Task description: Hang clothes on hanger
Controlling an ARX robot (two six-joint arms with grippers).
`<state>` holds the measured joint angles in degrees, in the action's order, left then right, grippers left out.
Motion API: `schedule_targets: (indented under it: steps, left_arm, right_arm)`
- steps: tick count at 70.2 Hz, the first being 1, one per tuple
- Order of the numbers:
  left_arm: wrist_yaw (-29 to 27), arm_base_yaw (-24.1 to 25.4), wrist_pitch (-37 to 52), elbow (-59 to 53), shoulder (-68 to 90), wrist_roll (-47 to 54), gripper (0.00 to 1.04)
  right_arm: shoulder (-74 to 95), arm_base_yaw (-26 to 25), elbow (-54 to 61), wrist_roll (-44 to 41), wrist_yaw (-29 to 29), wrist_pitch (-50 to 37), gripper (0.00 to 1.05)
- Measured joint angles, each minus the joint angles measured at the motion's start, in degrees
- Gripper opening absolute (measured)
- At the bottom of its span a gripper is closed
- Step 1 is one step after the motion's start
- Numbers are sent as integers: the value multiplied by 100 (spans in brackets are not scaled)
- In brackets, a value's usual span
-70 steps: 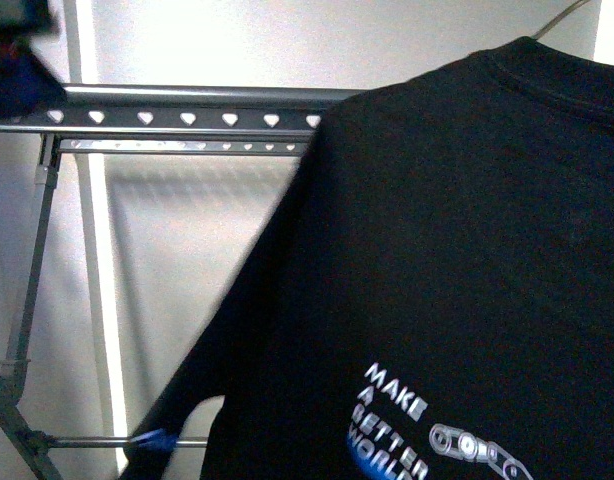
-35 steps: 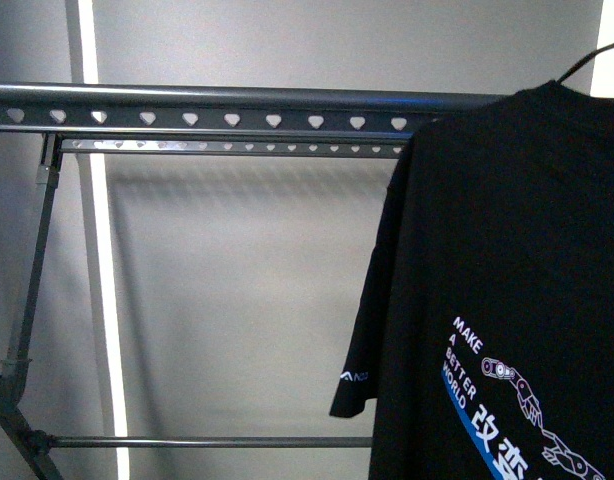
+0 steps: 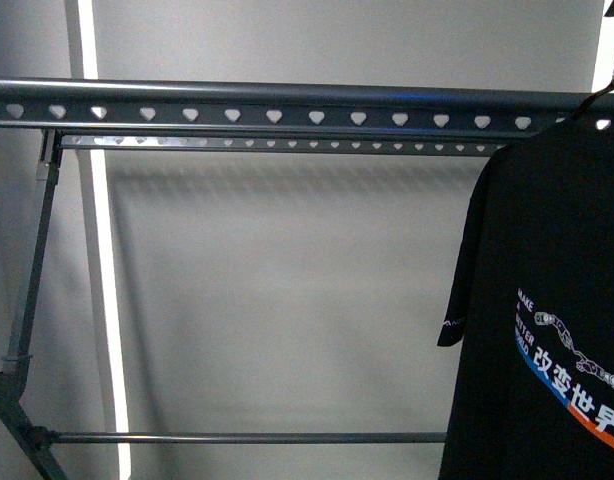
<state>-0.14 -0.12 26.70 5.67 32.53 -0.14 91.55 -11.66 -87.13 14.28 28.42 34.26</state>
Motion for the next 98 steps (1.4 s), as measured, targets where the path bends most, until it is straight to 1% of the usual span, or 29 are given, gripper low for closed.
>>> schedule_targets:
  steps: [14, 27, 33, 42, 58, 82, 83, 86, 88, 98]
  left_arm:
    - [0, 0, -289, -188, -490, 0, 4]
    - [0, 0, -575, -308, -892, 0, 4]
    - [0, 0, -702, -354, -1069, 0, 4]
    - [2, 0, -638, -463, -1224, 4, 4]
    - [7, 0, -1088, -463, -1703, 2, 4]
    - [9, 0, -1620, -463, -2227, 2, 4]
    - [7, 0, -1648, -463, -2256, 2, 4]
    - [17, 0, -2310, -463, -2756, 2, 4]
    - [13, 0, -2531, -463, -2964, 2, 4]
    - [13, 0, -2647, -463, -3222, 2, 4]
  right_arm:
    - [520, 175, -715, 264, -192, 225, 8]
    - [807, 339, -988, 299, -437, 297, 8]
    - [898, 402, -1023, 293, -481, 297, 8]
    - [1034, 483, -1032, 243, -555, 269, 8]
    - [1121, 612, -835, 201, -632, 118, 8]
    - [1508, 640, -896, 192, -721, 72, 8]
    - [1550, 640, -922, 195, -723, 72, 8]
    - [1626, 638, -968, 195, -748, 52, 8]
    - [1655, 638, -970, 192, -761, 35, 8]
    - [1714, 627, -970, 155, -793, -96, 8]
